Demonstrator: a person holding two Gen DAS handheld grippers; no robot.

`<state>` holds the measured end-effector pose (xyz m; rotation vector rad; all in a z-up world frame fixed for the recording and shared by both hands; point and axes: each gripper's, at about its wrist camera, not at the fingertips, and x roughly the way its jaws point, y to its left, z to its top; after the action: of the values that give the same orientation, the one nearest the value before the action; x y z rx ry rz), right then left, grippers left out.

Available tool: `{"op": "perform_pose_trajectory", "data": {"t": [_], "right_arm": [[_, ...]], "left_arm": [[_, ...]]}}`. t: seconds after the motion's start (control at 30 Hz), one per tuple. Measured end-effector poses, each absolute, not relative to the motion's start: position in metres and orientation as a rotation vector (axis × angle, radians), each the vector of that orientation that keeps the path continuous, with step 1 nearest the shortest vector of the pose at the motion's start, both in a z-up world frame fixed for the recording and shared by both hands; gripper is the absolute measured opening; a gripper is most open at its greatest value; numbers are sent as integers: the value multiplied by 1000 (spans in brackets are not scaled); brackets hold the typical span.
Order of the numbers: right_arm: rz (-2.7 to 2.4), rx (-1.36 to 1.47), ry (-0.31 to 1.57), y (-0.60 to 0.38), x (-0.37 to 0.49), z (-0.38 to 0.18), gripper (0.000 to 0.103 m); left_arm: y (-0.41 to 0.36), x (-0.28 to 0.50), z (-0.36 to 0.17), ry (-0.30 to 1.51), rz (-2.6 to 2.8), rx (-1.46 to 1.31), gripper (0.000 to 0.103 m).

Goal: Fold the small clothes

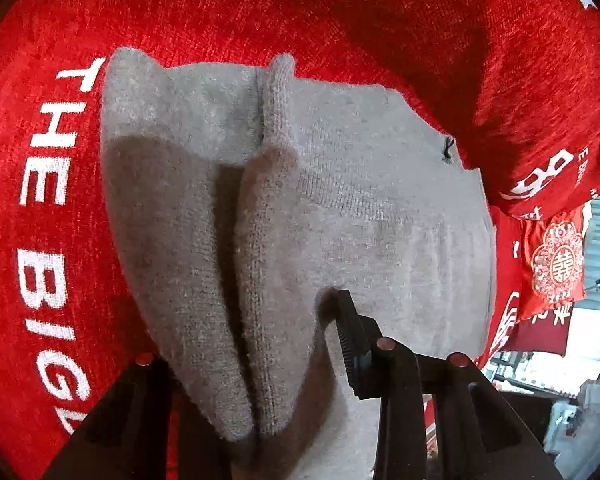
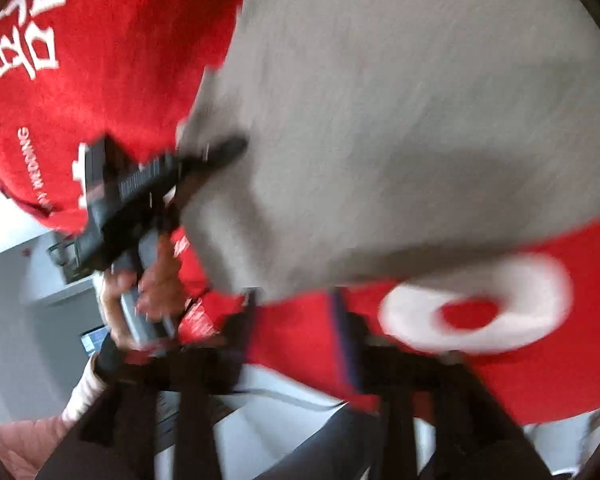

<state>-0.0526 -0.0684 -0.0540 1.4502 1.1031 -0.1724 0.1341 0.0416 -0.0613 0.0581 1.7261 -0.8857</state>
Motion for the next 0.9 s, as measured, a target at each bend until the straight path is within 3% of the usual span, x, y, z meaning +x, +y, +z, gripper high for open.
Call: {"op": "perform_pose_trajectory", "data": {"t": [0.07, 0.1, 0.17, 0.37, 0.47, 0.9], "right_arm": [[-250, 1367, 1063, -98, -55, -43, 51], [-284, 1334, 1058, -110, -52, -40, 32], [-335, 1271, 1068, -128, -43, -38, 6], [-366, 1033, 1241, -144, -8, -63, 6], [-330, 979, 1239, -140, -5, -69, 5], [-239, 1288, 1058, -183, -90, -65, 6]], "left_arm": [[39, 132, -60, 1720, -873, 80, 36], [36, 131, -60, 1718, -868, 89, 36], [32, 129, -60, 1715, -853, 103, 36], [32, 126, -60, 1682, -829, 152, 35], [29, 123, -59, 1649, -806, 188, 20], [-31, 92, 36, 1525, -974, 75, 17]]}}
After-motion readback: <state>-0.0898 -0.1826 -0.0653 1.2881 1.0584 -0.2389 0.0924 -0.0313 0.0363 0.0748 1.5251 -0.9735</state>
